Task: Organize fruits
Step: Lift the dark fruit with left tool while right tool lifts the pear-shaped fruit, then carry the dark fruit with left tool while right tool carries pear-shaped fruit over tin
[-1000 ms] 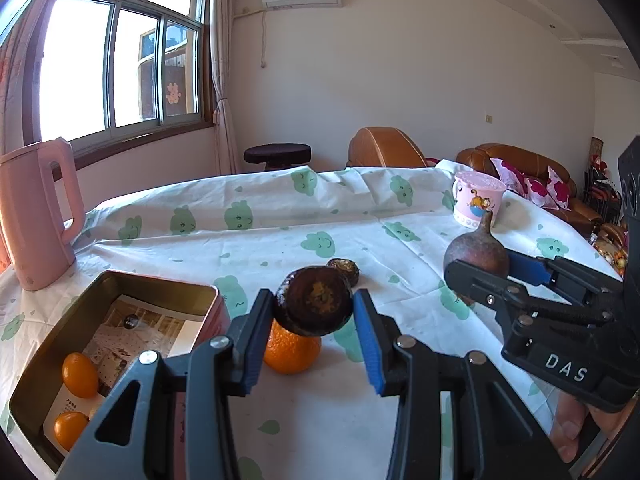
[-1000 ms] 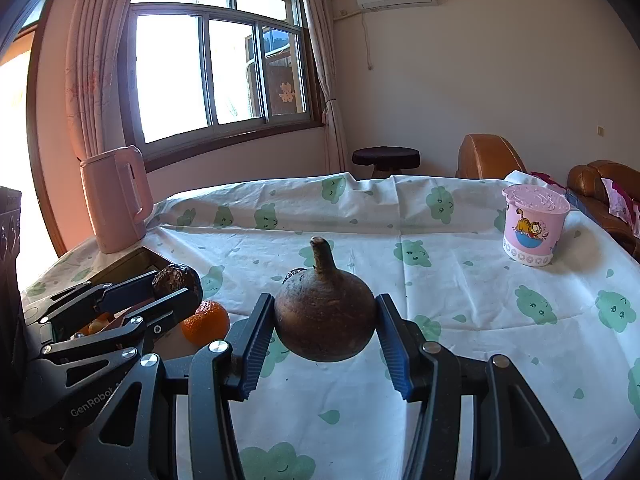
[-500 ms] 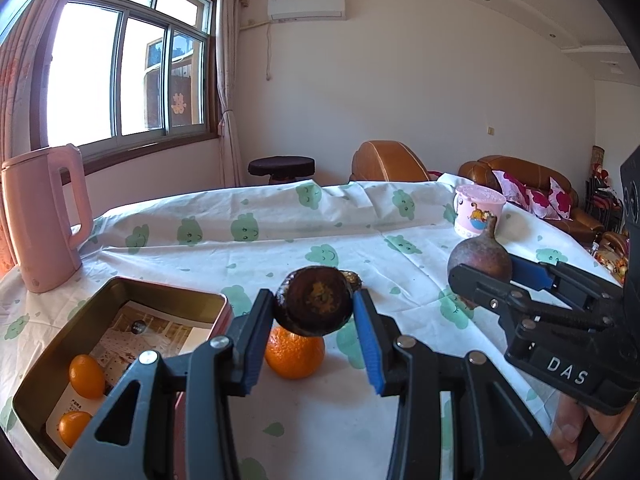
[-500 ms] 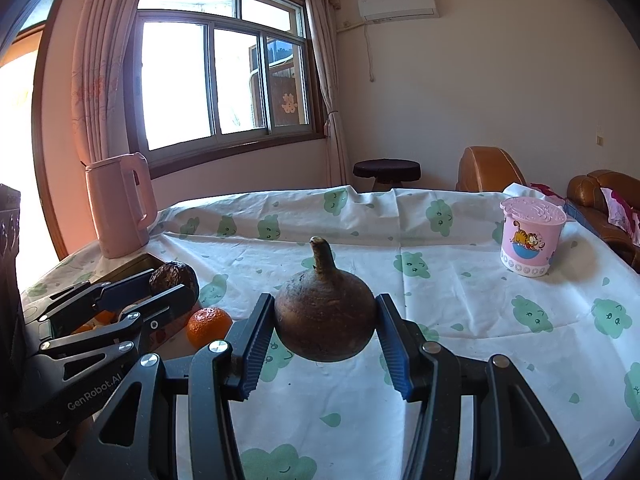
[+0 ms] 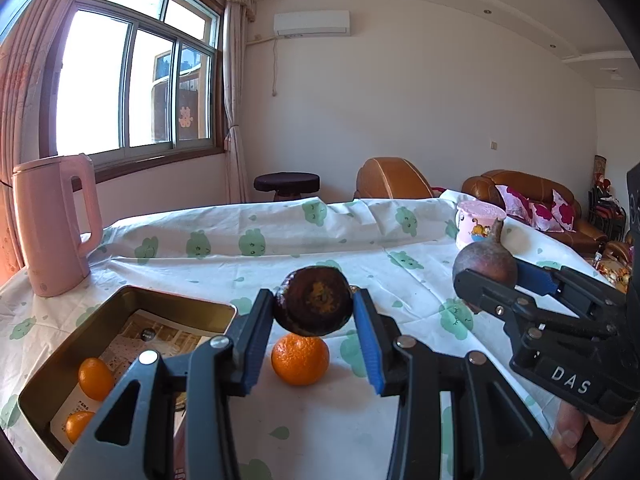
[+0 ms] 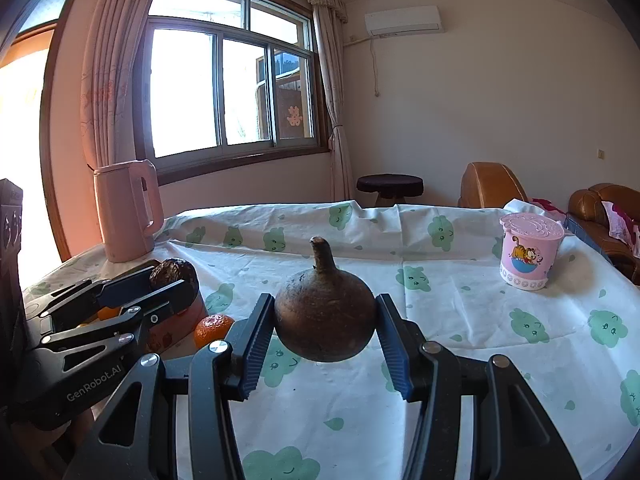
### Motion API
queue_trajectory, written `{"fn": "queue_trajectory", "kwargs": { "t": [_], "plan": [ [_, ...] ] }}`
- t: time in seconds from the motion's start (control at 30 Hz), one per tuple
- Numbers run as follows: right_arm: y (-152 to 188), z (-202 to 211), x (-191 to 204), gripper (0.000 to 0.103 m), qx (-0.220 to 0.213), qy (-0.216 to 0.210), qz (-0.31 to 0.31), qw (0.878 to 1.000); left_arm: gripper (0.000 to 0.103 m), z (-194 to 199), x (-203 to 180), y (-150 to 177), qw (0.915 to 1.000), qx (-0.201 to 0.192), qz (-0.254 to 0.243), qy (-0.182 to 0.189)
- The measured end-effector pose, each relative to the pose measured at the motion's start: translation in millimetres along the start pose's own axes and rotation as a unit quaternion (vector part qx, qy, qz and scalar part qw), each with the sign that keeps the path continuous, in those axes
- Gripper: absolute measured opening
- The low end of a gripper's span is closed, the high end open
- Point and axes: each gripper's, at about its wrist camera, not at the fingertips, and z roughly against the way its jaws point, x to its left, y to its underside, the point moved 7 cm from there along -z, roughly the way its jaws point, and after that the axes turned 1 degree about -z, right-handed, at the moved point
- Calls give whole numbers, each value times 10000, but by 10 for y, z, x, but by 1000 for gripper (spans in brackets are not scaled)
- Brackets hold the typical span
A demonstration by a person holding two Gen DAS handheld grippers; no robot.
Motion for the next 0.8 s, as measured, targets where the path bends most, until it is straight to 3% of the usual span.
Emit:
{"fn": "queue_trajectory", "kwargs": {
  "t": [0.37,0.53,0.8],
  "plan": [
    [-13,59,59,53,-148,79,179,9997,43,88,23,-16,9998,-186,-28,-102],
    [5,14,128,53,-17,20,240,9997,43,154,145,7,9996,-171,3,-222],
    [51,-131,531,53,243,-530,250,9980,43,234,629,33,9981,-4,302,-530]
  ]
}}
